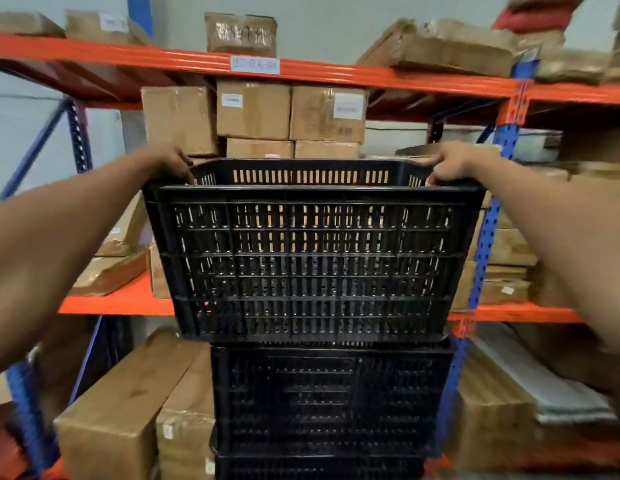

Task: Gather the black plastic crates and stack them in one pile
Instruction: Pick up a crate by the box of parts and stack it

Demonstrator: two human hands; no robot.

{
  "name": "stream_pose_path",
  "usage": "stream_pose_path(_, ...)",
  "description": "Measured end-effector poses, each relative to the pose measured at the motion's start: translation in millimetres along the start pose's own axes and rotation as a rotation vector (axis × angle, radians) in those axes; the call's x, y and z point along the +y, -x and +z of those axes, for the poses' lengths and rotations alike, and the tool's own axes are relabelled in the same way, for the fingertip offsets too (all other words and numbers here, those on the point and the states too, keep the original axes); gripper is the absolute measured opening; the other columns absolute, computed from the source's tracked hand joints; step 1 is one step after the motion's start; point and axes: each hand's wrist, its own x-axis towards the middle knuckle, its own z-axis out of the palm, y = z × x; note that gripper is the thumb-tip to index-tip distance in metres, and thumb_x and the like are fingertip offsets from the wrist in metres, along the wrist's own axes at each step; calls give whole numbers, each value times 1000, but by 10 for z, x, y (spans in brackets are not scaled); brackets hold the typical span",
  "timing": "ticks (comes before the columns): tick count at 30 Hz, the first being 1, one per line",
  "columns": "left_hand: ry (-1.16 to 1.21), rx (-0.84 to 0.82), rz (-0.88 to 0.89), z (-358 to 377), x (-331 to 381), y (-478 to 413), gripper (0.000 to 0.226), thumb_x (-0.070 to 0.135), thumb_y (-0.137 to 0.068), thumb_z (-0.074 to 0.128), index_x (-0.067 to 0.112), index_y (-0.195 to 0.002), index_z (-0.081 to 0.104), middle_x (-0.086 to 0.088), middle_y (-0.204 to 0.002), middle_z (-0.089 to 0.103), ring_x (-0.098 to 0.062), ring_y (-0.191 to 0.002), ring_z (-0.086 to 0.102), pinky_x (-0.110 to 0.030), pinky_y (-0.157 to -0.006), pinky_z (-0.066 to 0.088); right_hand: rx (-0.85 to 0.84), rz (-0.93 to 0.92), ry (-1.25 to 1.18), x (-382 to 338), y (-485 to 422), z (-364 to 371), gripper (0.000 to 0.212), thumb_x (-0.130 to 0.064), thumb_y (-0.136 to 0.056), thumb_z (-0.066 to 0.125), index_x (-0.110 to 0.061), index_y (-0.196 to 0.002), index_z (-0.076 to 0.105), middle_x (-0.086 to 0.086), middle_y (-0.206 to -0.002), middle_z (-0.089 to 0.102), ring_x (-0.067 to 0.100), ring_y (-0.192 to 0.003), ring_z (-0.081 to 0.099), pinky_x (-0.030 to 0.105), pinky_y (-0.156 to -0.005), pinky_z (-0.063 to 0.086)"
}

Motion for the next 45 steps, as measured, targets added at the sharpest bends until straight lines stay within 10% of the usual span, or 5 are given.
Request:
stream_pose_path(4,-14,-40,-26,262,181,-99,58,8,-82,72,4,-137,52,-21,-135,57,-29,-110,57,-34,-96,42,13,-8,96,262,-118,120,48,-21,-86,70,-7,-132,60,16,-136,57,31,-124,53,21,-54,34)
stream_pose_path(10,-75,-14,-46,466,367,-245,57,15,-81,74,9,-135,56,-18,-135,58,-34,-122,55,-36,-101,41,-19,1,19,546,-448,296,44,-14,-84,72,-3,-126,63,16,-128,62,33,-119,55,4,-37,33)
stream_pose_path(15,-127,-79,-68,549,424,-377,57,14,-82,73,7,-135,55,-19,-135,57,-35,-122,54,-41,-105,42,-135,23,-17,701,-679,537,49,-12,-83,72,-4,-130,60,17,-136,55,36,-123,51,36,-101,44)
stream_pose_path(45,-240,-75,-18,541,355,-299,48,23,-89,63,8,-134,56,-17,-137,56,-36,-124,51,-44,-110,38,-238,7,145,753,-749,596,39,-14,-87,64,-8,-126,62,17,-122,57,33,-103,52,40,-84,42)
